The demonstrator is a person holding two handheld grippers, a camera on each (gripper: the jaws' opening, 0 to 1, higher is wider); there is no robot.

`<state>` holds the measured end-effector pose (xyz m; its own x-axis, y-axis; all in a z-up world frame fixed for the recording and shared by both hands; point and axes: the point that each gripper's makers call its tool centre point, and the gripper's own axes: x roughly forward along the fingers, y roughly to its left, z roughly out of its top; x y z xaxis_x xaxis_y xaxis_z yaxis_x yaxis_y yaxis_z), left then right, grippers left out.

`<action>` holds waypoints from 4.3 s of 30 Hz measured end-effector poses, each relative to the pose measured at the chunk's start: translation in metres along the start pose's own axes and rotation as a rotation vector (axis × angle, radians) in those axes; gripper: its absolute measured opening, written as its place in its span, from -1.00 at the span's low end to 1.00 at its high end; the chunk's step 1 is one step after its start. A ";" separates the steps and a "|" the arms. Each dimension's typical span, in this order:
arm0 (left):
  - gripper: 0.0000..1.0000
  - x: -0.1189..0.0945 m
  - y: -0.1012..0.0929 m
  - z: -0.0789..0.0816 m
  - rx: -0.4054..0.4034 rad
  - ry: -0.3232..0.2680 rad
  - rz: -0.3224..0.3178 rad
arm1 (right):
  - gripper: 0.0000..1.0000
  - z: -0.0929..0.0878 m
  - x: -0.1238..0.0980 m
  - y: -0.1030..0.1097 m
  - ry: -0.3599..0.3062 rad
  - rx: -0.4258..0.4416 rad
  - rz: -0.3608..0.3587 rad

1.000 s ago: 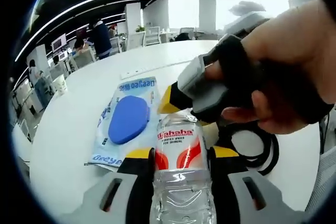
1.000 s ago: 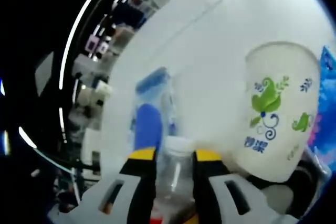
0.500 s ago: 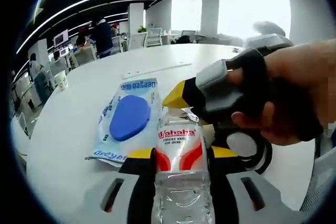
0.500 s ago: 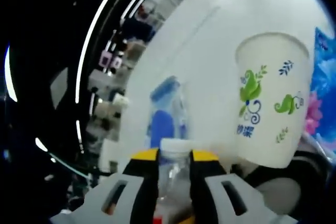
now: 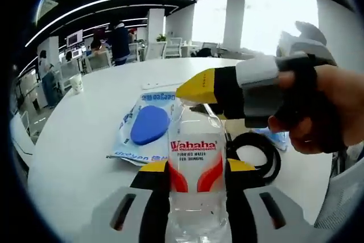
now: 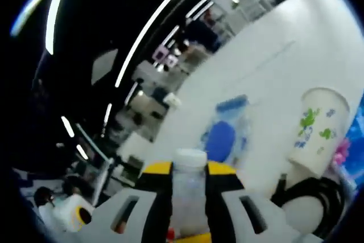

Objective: Arrange the tabletop items into an orderly group along one side of the table until the central work area is clear of visible clutter.

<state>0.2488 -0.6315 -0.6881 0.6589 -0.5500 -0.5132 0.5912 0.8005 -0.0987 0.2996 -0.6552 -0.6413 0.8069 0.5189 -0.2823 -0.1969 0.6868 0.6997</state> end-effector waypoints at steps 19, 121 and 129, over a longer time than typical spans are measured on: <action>-0.31 -0.040 0.011 0.004 -0.070 -0.072 0.067 | -0.67 -0.009 -0.016 0.079 -0.027 -0.275 0.223; -0.24 0.018 0.161 0.046 -0.102 -0.240 0.324 | -0.61 0.009 0.115 0.128 0.015 -0.524 0.570; -0.23 0.018 0.161 0.046 -0.103 -0.247 0.337 | -0.61 0.007 0.112 0.131 0.018 -0.539 0.572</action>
<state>0.3769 -0.5236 -0.6741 0.9061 -0.2842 -0.3134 0.2826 0.9579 -0.0517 0.3676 -0.5108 -0.5769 0.4903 0.8715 0.0118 -0.8258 0.4602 0.3260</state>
